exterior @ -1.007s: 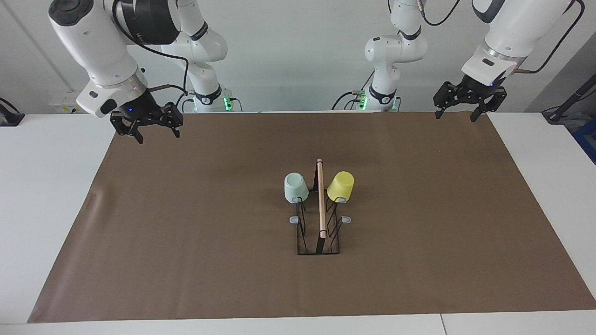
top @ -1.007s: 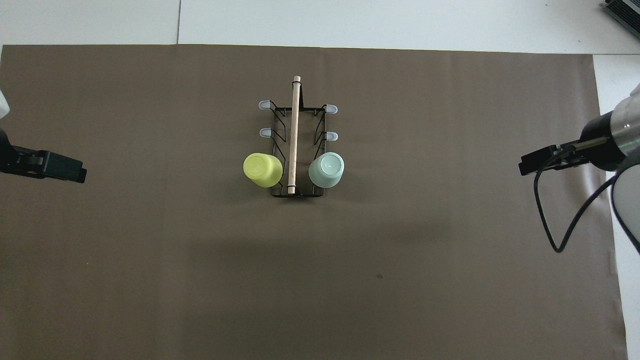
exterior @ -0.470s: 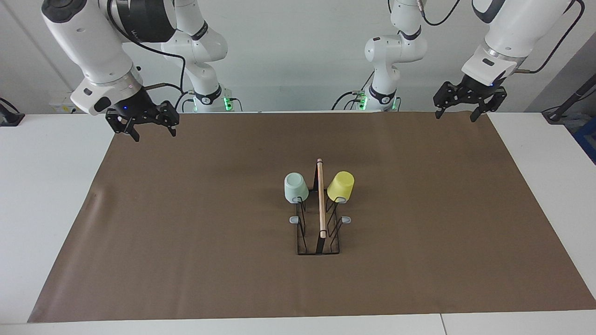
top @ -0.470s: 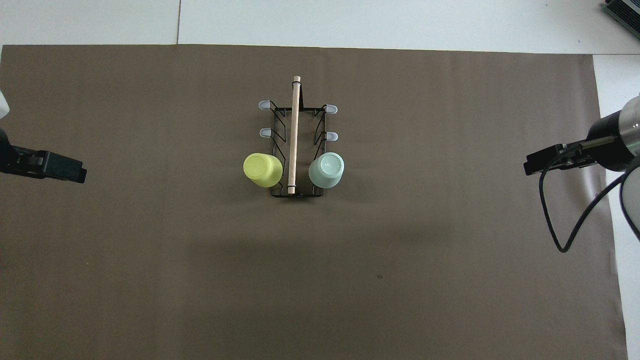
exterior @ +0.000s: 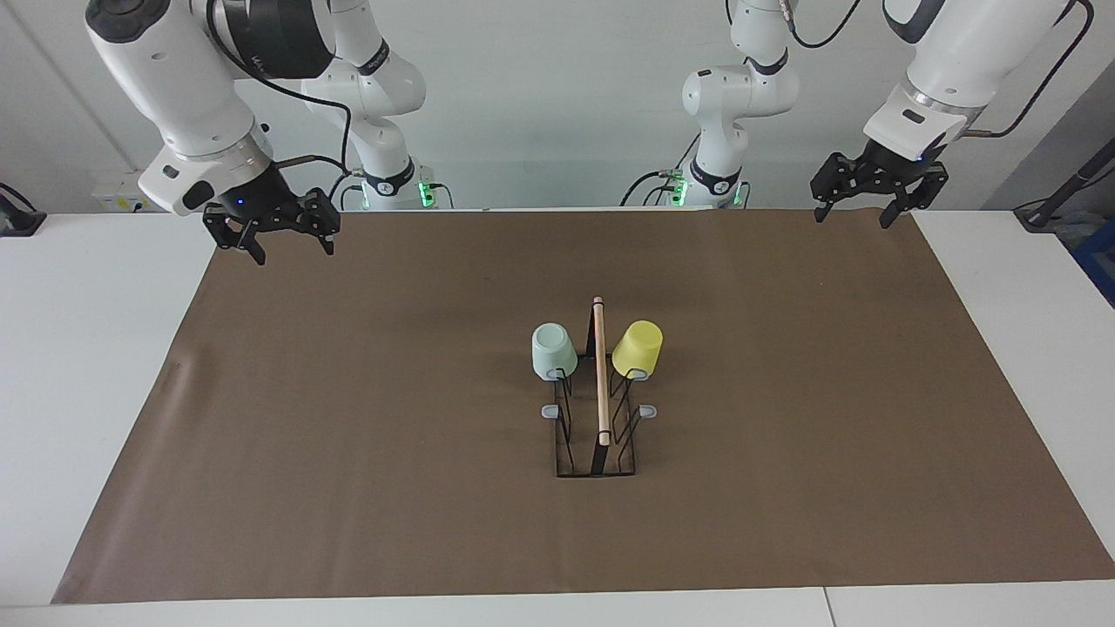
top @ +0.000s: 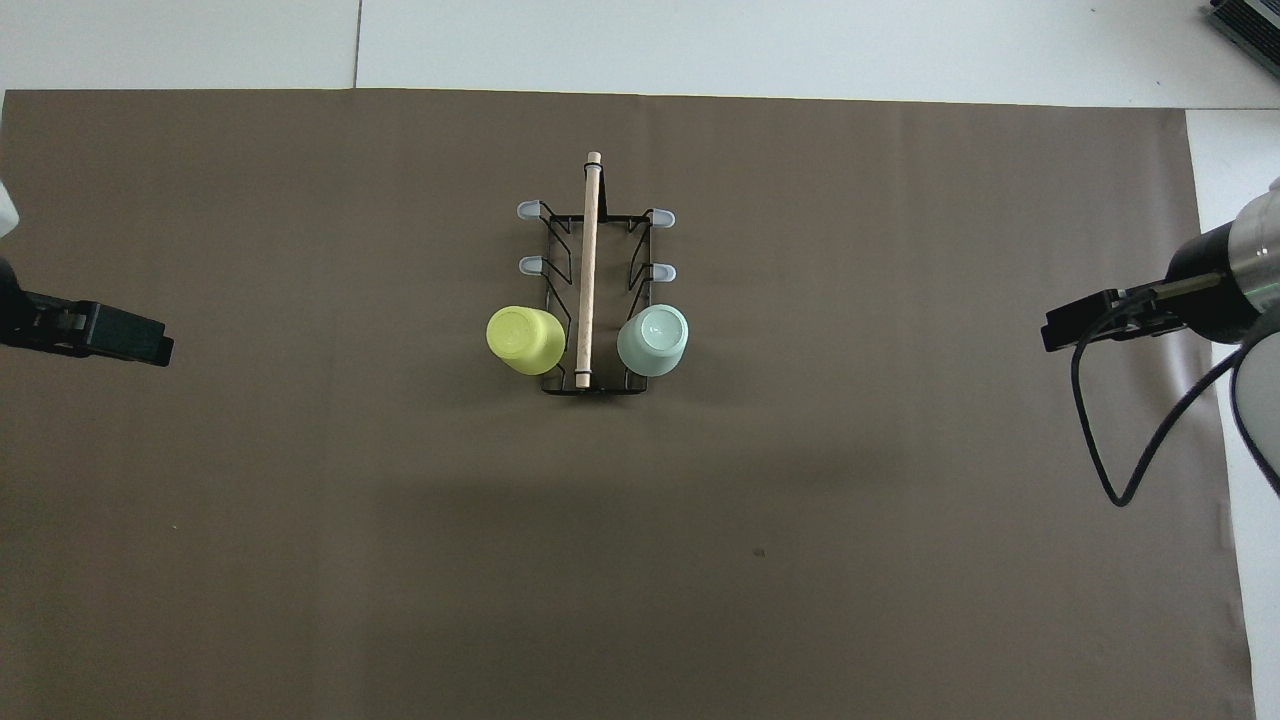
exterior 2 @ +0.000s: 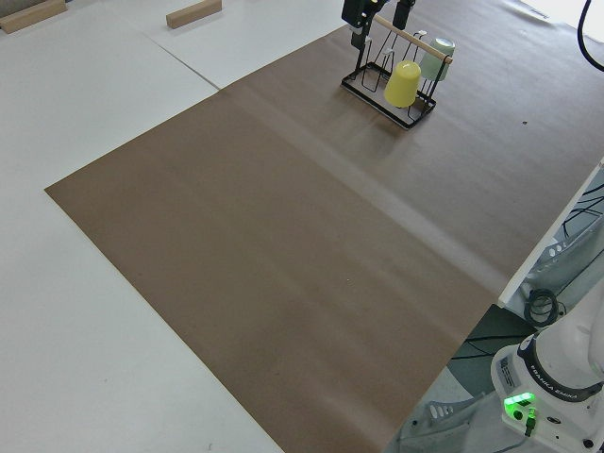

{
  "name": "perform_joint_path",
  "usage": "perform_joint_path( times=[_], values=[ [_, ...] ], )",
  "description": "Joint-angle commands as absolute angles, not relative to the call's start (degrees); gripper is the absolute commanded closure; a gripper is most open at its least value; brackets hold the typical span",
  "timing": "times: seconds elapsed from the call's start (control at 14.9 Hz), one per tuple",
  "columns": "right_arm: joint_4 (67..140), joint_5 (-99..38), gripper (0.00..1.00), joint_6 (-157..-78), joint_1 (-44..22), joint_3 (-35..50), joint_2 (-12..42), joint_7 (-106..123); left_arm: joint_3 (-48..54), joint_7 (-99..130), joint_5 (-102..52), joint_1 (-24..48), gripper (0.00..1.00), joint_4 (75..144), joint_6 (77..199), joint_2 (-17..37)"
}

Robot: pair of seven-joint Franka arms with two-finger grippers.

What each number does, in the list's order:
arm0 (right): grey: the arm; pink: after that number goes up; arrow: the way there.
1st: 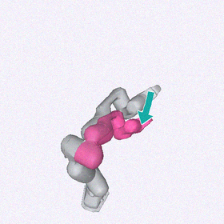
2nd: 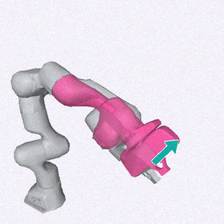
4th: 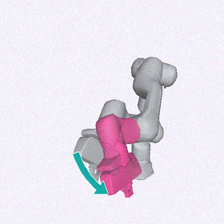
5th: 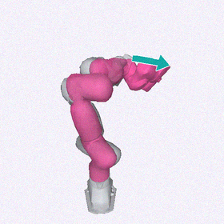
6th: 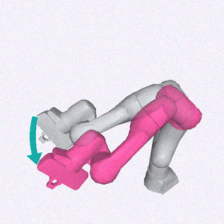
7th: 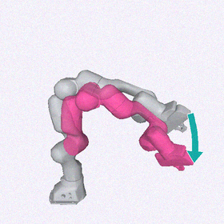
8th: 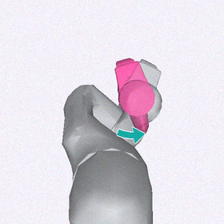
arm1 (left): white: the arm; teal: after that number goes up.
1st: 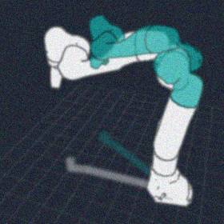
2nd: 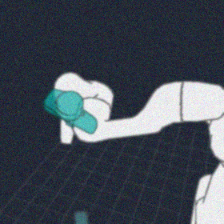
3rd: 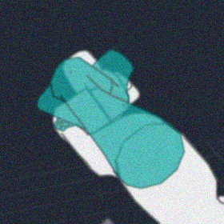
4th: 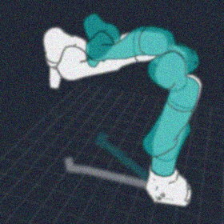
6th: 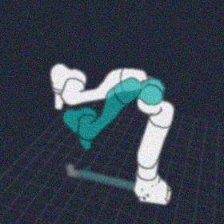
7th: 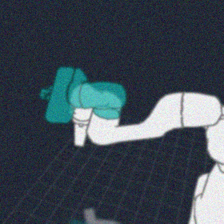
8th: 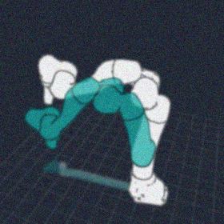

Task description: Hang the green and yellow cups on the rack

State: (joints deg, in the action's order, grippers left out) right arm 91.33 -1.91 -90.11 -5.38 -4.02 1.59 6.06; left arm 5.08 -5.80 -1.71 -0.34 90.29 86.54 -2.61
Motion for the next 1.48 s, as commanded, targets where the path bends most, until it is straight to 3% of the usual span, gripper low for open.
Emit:
perform_joint_path(
  times=[0.0, 1.41],
  values=[
    [90.6, -0.6, 0.00, -89.5, -5.2, -3.3, 1.8, 4.8, 5.2, -6.6, -2.1, -0.9, 0.00, 90.8, 85.6, -3.6],
    [90.4, -0.8, 0.00, -90.2, -0.4, 0.6, 1.8, 3.9, 5.2, -6.6, -2.1, -0.9, 0.00, 90.8, 85.6, -3.6]
  ],
)
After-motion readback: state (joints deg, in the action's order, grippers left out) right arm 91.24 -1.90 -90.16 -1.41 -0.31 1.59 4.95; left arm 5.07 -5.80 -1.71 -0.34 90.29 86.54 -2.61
